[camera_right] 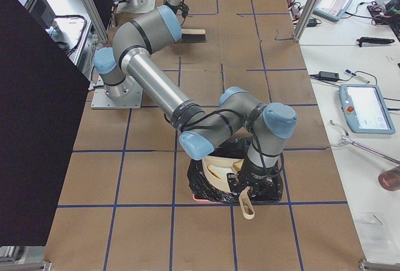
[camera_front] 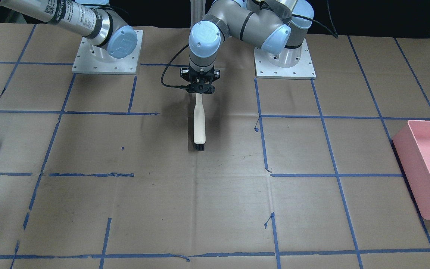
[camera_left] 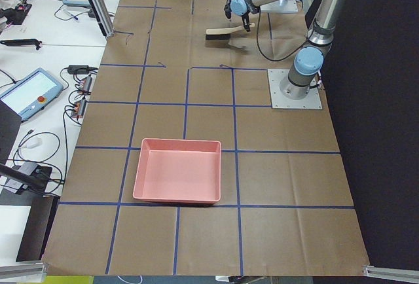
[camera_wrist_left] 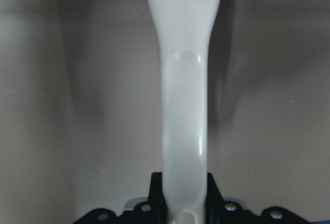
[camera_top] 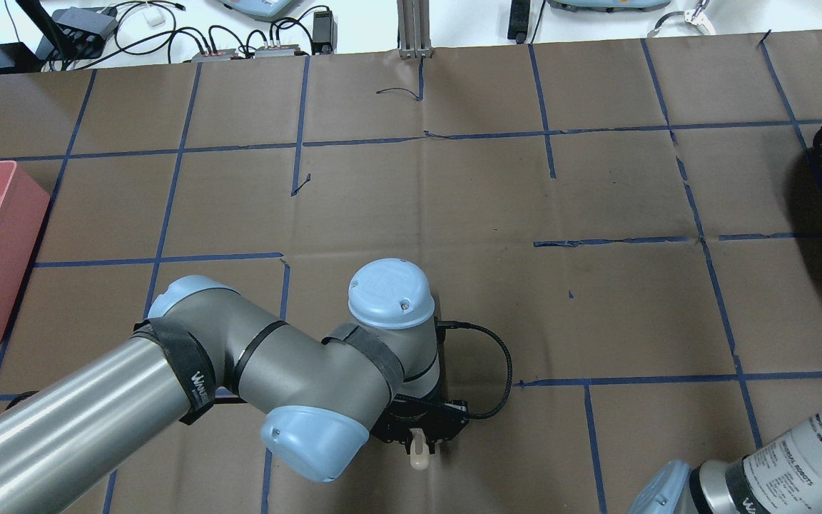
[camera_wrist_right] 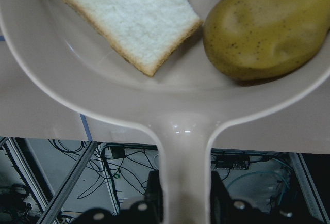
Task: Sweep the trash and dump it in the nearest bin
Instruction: 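Lay the brush down with the left gripper while the right gripper tips the dustpan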
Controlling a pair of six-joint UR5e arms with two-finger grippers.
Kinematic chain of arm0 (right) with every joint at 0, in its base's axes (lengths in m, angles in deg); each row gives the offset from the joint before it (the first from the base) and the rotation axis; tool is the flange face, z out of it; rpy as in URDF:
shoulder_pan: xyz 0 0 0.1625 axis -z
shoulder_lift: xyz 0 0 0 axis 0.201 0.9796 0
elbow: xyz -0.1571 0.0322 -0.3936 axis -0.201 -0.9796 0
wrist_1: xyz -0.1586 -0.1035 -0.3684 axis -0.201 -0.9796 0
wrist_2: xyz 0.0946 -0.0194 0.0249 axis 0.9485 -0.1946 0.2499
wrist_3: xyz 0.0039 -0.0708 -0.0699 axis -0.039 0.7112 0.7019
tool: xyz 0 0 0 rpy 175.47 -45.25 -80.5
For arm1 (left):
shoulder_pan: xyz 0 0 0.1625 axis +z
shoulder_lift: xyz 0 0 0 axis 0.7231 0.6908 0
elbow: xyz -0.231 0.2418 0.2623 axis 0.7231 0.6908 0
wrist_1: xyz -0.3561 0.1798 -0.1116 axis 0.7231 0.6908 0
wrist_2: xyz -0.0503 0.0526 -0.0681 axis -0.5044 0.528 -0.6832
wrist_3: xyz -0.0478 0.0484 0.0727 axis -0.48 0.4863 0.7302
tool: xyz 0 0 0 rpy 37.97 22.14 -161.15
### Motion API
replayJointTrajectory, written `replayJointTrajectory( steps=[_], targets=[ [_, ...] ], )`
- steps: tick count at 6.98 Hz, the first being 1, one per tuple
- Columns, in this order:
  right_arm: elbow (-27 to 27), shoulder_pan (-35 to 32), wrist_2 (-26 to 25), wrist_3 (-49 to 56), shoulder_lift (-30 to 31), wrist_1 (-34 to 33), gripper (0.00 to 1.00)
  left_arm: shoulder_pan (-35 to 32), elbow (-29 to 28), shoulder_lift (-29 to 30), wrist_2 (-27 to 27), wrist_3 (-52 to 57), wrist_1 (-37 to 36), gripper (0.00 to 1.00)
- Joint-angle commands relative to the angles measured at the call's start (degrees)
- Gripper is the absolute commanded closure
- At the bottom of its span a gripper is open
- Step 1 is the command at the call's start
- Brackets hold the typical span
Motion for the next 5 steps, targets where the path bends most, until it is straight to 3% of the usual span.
replayJointTrajectory(
  steps=[1, 2, 5],
  targets=[
    [3.5, 0.0, 0.2, 0.0, 2.8, -1.7, 0.92, 0.1, 0.1, 0.0, 0.1, 0.1, -0.1, 0.54],
    [5.2, 0.0, 0.0, 0.0, 3.5, -3.5, 0.92, 0.1, 0.1, 0.1, 0.1, 0.1, -1.7, 0.38],
    [15.3, 0.0, -6.0, 0.1, 7.1, -16.0, 0.91, 0.7, -0.9, -1.5, 0.0, 0.6, -2.8, 0.25]
  ],
)
